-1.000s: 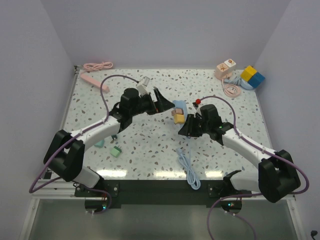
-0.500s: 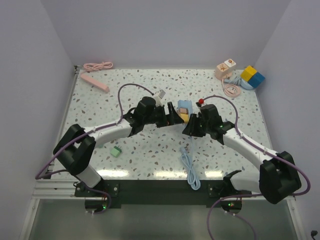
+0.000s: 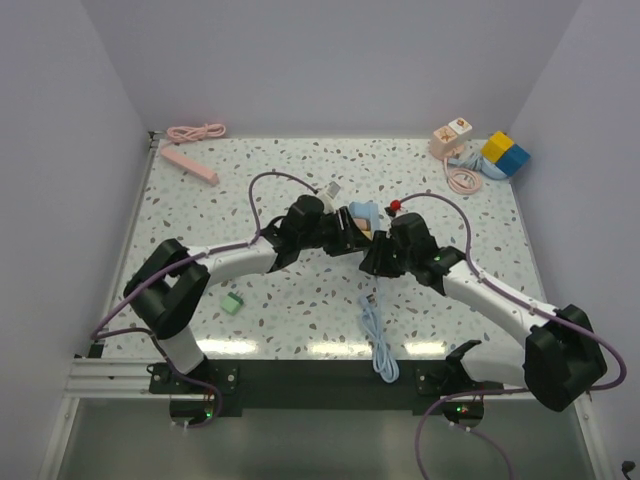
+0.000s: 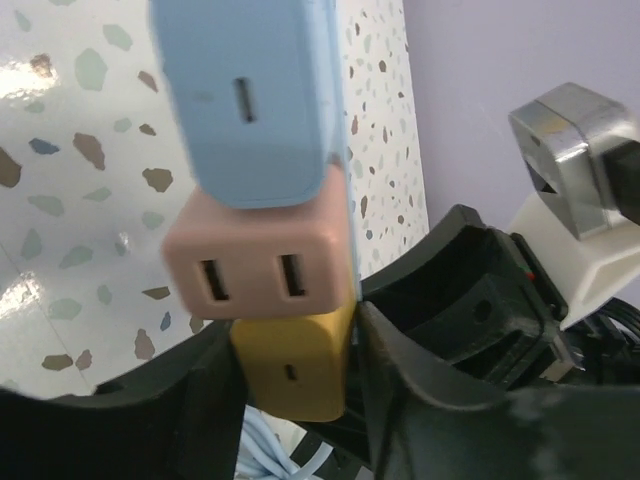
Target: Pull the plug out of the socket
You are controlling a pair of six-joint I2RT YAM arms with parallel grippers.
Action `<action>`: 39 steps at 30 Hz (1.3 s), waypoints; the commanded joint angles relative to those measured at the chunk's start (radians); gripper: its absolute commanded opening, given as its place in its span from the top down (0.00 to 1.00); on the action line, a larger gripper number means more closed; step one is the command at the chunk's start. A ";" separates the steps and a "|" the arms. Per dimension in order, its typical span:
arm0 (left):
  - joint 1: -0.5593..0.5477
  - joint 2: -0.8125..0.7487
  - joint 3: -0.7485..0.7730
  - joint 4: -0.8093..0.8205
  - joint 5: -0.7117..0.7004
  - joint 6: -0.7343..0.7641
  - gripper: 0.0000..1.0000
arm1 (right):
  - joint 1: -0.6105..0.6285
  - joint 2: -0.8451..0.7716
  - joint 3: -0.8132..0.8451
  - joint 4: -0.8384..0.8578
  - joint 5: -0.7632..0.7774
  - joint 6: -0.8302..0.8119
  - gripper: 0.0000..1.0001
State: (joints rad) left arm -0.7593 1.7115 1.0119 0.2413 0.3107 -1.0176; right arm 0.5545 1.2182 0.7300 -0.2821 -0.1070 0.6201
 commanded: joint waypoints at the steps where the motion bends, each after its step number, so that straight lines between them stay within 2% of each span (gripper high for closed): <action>1: -0.008 -0.009 0.022 0.070 -0.028 -0.032 0.54 | 0.028 -0.009 0.042 0.090 0.039 0.033 1.00; 4: -0.008 -0.026 0.008 0.062 -0.053 -0.030 0.71 | 0.036 -0.011 0.036 0.095 0.052 0.046 1.00; 5: -0.008 -0.033 -0.010 0.065 -0.059 -0.032 0.83 | 0.038 -0.013 0.036 0.090 0.065 0.053 1.00; 6: -0.008 -0.041 -0.018 0.069 -0.065 -0.030 0.88 | 0.036 -0.017 0.034 0.083 0.079 0.058 1.00; 7: -0.006 -0.056 -0.027 0.075 -0.073 -0.029 0.99 | 0.038 -0.025 0.028 0.074 0.104 0.078 1.00; 8: -0.006 -0.064 -0.051 0.075 -0.076 -0.029 1.00 | 0.036 -0.028 0.025 0.069 0.104 0.092 1.00; 12: -0.005 -0.139 -0.151 0.121 -0.110 -0.029 1.00 | 0.027 -0.036 0.009 0.021 0.231 0.188 1.00; 13: -0.005 -0.188 -0.179 0.131 -0.125 -0.027 1.00 | 0.018 -0.039 -0.009 0.003 0.249 0.254 1.00; 16: 0.023 -0.295 -0.284 0.154 -0.168 -0.029 1.00 | -0.014 -0.042 -0.046 0.004 0.270 0.343 1.00; 20: 0.081 -0.426 -0.427 0.202 -0.150 -0.026 1.00 | -0.016 -0.023 -0.041 0.021 0.270 0.354 1.00; 23: 0.113 -0.536 -0.458 0.098 -0.188 0.008 1.00 | -0.016 -0.026 -0.029 0.080 0.224 0.297 1.00; 25: 0.165 -0.616 -0.467 -0.064 -0.252 0.043 1.00 | -0.016 -0.025 -0.006 0.071 0.210 0.255 1.00; 29: 0.363 -0.685 -0.504 -0.409 -0.274 0.111 1.00 | -0.016 -0.014 0.025 0.043 0.165 0.193 1.00; 30: 0.444 -0.694 -0.516 -0.436 -0.262 0.158 1.00 | -0.018 -0.013 0.031 0.046 0.153 0.166 1.00; 32: 0.535 -0.675 -0.530 -0.511 -0.251 0.194 1.00 | -0.016 -0.011 0.035 0.050 0.121 0.147 1.00; 33: 0.554 -0.664 -0.533 -0.526 -0.251 0.226 0.96 | -0.016 -0.003 0.045 0.049 0.109 0.130 1.00; 38: 0.584 -0.612 -0.495 -0.586 -0.281 0.267 0.90 | -0.015 0.044 0.080 0.047 -0.008 0.061 1.00; 39: 0.586 -0.599 -0.487 -0.612 -0.307 0.272 0.84 | -0.013 0.056 0.089 0.037 -0.025 0.032 1.00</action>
State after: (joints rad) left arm -0.1829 1.1011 0.4854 -0.2855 0.0433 -0.8131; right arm 0.5365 1.2549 0.7452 -0.3004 -0.0410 0.7376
